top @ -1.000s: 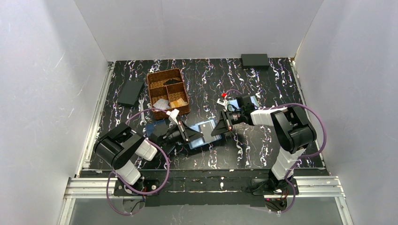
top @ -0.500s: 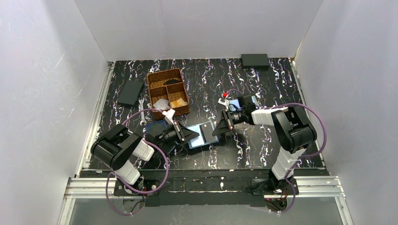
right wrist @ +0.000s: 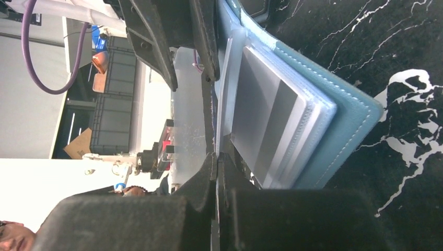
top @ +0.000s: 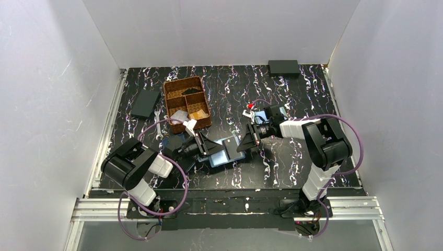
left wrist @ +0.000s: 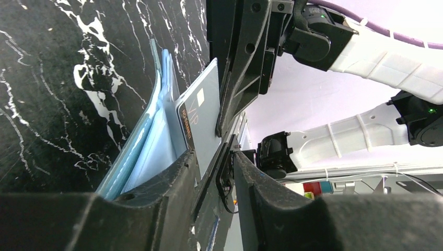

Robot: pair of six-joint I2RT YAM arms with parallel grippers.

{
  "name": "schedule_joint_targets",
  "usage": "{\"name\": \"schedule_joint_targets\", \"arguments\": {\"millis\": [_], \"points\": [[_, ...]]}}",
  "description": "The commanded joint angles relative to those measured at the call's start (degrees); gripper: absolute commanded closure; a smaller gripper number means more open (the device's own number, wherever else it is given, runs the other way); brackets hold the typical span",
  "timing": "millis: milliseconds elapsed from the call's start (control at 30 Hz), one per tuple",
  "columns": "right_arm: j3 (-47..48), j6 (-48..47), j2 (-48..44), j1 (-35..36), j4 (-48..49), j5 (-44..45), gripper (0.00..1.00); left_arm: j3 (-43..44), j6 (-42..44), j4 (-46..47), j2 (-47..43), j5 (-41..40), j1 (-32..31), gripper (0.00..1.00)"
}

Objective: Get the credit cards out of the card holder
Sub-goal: Remove the credit card from the card holder.

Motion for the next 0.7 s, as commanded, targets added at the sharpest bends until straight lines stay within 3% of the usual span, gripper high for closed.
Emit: {"name": "schedule_joint_targets", "arguments": {"millis": [0,267,533,667], "points": [[3.9,-6.7,0.9,0.6,-6.9,-4.7,0.99,2.3,-0.3,1.2,1.4,0.4,-1.2,0.67],[10.6,-26.9,4.4,0.7,-30.1,-8.6,0.99,2.8,-0.7,1.2,4.2,-1.6,-1.8,0.56],[10.9,-27.4,4.3,1.9,-30.9,-7.6,0.99,5.2,-2.0,1.2,5.4,-2.1,-3.8,0.57],[10.9,-27.2,4.5,2.0,-30.9,-6.7,0.99,6.6,-3.4,1.4,6.1,-2.9,-5.0,0.62]]}}
